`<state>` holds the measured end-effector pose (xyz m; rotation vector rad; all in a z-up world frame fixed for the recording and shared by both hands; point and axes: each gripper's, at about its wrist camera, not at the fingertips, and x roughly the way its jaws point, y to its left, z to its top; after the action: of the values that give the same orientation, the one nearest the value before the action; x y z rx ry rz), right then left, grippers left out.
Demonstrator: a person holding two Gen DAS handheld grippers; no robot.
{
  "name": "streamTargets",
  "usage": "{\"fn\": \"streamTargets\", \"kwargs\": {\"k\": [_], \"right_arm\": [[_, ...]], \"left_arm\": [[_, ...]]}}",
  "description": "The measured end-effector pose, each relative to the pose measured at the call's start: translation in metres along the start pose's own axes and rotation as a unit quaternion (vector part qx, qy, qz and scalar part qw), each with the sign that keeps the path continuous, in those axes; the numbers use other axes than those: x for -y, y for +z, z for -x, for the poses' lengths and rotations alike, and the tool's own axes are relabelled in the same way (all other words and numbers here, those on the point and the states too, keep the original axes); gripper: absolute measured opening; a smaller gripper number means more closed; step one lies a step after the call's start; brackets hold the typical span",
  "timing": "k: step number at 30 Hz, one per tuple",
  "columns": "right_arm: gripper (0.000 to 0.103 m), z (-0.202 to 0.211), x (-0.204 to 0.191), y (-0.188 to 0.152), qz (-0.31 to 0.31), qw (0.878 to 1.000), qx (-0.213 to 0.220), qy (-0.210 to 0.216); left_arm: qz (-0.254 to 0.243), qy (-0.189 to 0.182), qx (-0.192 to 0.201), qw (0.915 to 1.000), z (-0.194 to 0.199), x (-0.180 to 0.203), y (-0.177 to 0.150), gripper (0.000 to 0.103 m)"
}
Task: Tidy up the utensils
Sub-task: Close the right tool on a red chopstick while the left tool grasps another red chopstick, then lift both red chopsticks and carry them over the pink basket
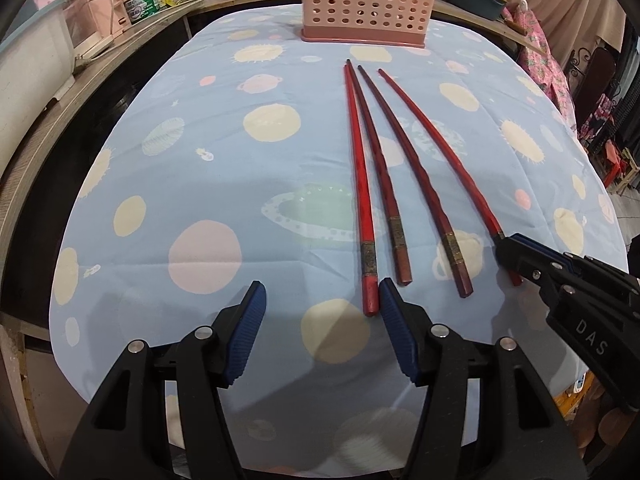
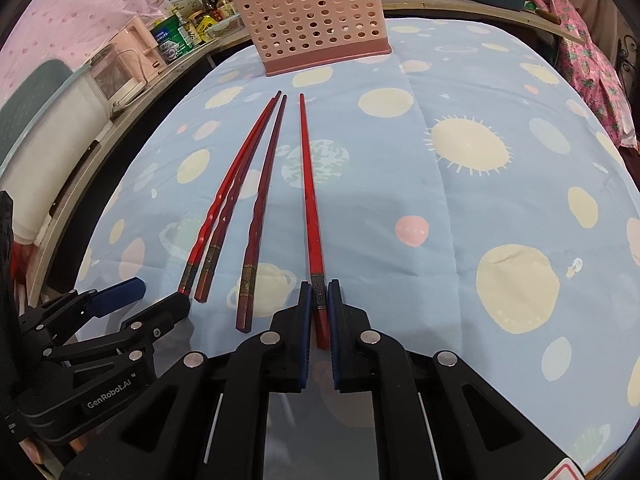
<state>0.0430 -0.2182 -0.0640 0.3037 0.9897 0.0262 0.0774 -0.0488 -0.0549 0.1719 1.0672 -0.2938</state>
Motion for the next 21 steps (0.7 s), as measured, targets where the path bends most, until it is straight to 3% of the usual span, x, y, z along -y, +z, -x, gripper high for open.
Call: {"fn": "streamTargets", "kwargs": {"k": [5,12,21], "right_arm": [[0.008,-0.001,-0.001,0.001,0.003,1.0,0.0,-0.001],[0.008,-0.001,0.0,0.001,0.004,1.0,0.002,0.0],[0.007,0.027,-0.002,0.01,0.005,0.999,0.033,0.006]], "left_arm": [[0.003,0.006,0.004,1.0,-0.004,0.001,0.007,0.053],[0.009,-0.008,0.001,0.9999,-0.005,-0.001,0.016,0.009],[0.035,-0.024,0.017,0.999,0.018,-0.017,0.021,0.008]]}}
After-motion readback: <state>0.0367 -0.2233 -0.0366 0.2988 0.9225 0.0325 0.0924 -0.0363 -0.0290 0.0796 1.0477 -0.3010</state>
